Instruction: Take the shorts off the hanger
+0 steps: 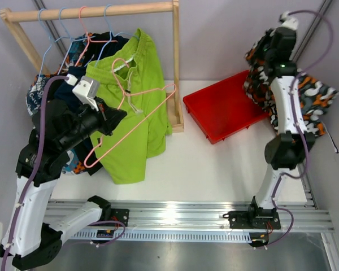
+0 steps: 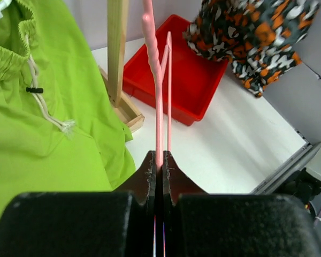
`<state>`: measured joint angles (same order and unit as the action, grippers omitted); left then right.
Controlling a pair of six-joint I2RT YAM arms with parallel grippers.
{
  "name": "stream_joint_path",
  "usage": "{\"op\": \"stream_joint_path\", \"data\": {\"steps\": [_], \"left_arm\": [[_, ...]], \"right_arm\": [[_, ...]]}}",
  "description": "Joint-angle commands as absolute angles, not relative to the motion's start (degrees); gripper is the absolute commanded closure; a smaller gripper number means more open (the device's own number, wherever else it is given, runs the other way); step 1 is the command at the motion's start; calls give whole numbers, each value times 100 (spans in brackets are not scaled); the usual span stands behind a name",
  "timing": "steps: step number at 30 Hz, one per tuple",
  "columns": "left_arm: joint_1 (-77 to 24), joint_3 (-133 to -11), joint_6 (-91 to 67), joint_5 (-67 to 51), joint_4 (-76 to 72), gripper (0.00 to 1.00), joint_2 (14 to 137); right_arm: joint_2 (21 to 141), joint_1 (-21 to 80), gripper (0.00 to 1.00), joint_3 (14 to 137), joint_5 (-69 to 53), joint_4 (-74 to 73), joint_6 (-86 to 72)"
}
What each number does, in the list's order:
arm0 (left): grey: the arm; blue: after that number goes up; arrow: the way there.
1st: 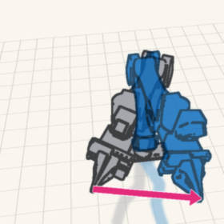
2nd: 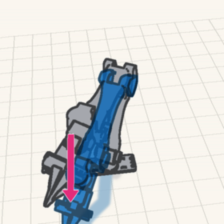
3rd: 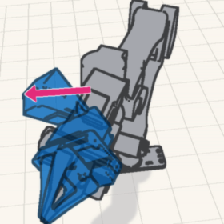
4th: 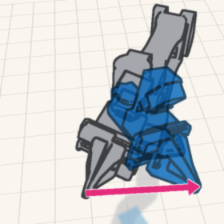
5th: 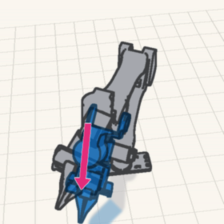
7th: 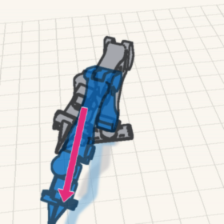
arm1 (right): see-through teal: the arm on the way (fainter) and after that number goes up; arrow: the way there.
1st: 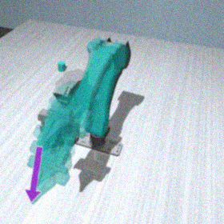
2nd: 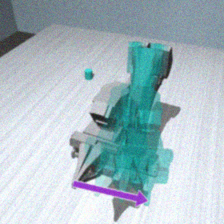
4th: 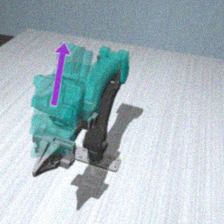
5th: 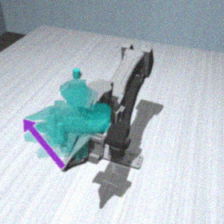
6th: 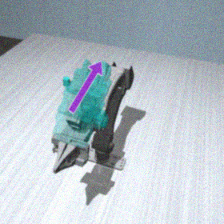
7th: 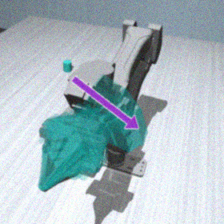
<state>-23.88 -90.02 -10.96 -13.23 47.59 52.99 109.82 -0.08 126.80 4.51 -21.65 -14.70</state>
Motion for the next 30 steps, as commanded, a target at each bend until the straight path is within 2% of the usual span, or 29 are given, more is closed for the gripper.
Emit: {"op": "stream_joint_path", "data": {"steps": [1,7,13,17,21,25,29,30], "left_arm": [[-2408,-8808,-1064,-1002,4351,100,5326],[-2408,-8570,-1072,-976,4157,100,5388],[-2408,-8456,-1134,-949,3938,100,5467],[-2408,-8455,-1108,-897,3937,100,5546],[-2408,-8367,-1081,-835,3902,100,5511],[-2408,-8341,-1020,-608,3955,100,5511],[-2408,-8578,-941,-80,4157,100,5730],[-2400,-8639,-923,-36,4253,100,5817]], "right_arm": [[11311,79,100,12726,-580,-2022,-1565],[11136,123,100,13402,-176,-1583,-1442],[11346,53,100,15037,-9,-959,-1670],[11434,53,100,15214,-9,-90,-1793],[11689,-132,100,15091,-9,-131,-1802],[11602,-141,100,13970,246,-185,-1644],[10603,-141,100,11241,781,860,-1591],[10452,-141,91,10937,956,922,-1608]]}}
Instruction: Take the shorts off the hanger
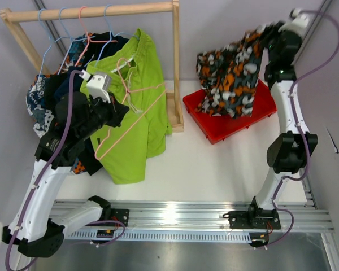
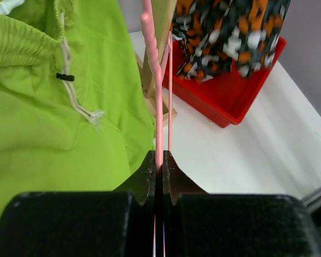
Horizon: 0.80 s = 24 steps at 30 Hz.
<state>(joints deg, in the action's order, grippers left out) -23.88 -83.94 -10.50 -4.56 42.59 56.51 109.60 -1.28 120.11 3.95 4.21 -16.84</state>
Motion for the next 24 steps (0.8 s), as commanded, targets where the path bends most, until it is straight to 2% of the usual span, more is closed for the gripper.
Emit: {"op": "stream_joint_path", "data": {"steps": [1,2,3,4,5,9,10,13,18,24], "left_arm": [[-2399,-8875,-923,261,4297,100,6018],[-2399,-8964,-914,359,4324,100,6134],[-2399,-9069,-897,456,4342,100,6239],[-2399,-9384,-879,544,4342,100,6458],[-2399,-9509,-879,719,4350,100,6582],[-2399,-10621,-826,817,4210,100,7206],[-2399,-10800,-835,783,4184,100,7364],[-2408,-11696,-888,712,4254,100,8040],[-2408,-13057,-993,730,4342,100,9068],[-2408,-13877,-1169,607,4097,100,9922]], "right_arm": [[10337,-141,48,10725,1236,784,-1617],[10240,-141,27,10575,1370,608,-1617],[10100,-141,12,10434,1484,389,-1661],[10029,-141,3,10398,1685,-179,-1705],[9933,-141,1,10310,1731,-402,-1757],[8897,-27,1,8802,1486,-300,-2030],[8285,-18,1,7902,1433,119,-2022],[7221,289,1,6571,1274,264,-2082],[5873,597,1,5100,1037,-61,-2232],[4370,1028,1,3851,923,-615,-2478]]}}
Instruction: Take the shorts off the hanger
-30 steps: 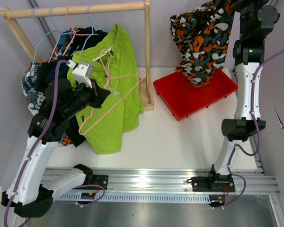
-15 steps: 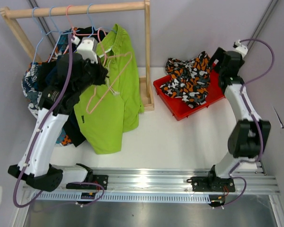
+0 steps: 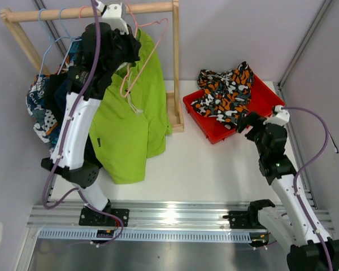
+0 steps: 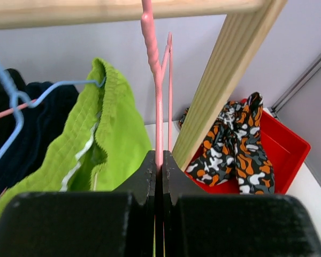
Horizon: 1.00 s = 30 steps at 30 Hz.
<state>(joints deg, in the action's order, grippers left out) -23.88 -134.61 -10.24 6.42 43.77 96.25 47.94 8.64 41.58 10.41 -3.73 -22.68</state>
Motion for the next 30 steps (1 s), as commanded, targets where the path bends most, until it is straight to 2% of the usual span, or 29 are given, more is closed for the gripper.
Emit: {"op": "stream_joint_path", "data": {"steps": [1,8,16,17,19,20,23,26,30], "left_arm": [[-2408,-13895,-1204,580,4026,100,10114],[-2408,-14097,-1248,650,3665,100,10599],[-2408,-14107,-1195,695,3867,100,10468],[-2408,-14072,-1187,642,3919,92,10424],[-2408,-13975,-1204,510,3981,69,10214],[-2408,-13888,-1204,466,4016,43,10108],[-2408,-13641,-1038,588,4069,21,9608],[-2356,-13264,-739,975,4113,8,9054],[-2066,-13131,-510,1037,4315,4,8623]], "right_arm": [[4255,1072,0,3771,888,-702,-2505],[3841,1599,1,3674,993,-1160,-2479],[3542,2047,1,3525,1116,-1257,-2663],[3542,2083,1,3516,1134,-1257,-2663],[3524,2214,1,3524,1186,-1248,-2663],[3533,2258,0,3524,1213,-1265,-2672],[3489,2408,1,3542,1353,-1371,-2698],[3375,2522,1,3551,1432,-1467,-2707],[3261,2601,1,3551,1468,-1555,-2707]]}}
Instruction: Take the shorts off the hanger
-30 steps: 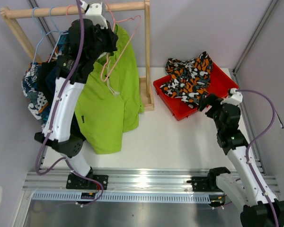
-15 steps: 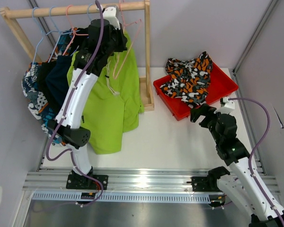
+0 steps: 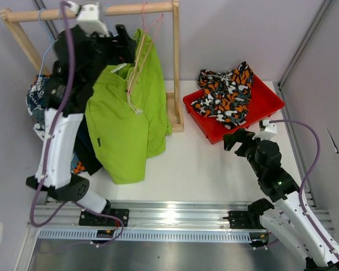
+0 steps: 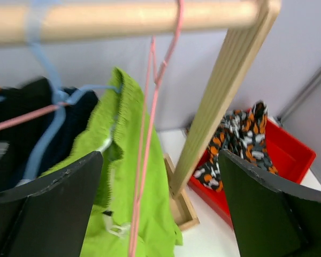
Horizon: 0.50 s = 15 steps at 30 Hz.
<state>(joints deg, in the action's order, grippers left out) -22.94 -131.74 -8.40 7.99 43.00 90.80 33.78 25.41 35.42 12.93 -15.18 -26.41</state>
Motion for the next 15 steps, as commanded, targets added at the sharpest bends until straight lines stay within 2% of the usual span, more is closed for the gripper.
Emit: {"op": "stream_joint_path", "data": {"steps": [1,7,15], "left_arm": [[-1987,-13053,-501,1115,4402,4,8500],[-1363,-12333,-466,888,4237,4,8157],[-844,-12199,-650,370,4149,7,8489]], "right_arm": [[3252,2602,0,3551,1476,-1564,-2716],[3129,2663,1,3568,1459,-1696,-2690],[3102,2742,1,3630,1441,-1828,-2689]]}}
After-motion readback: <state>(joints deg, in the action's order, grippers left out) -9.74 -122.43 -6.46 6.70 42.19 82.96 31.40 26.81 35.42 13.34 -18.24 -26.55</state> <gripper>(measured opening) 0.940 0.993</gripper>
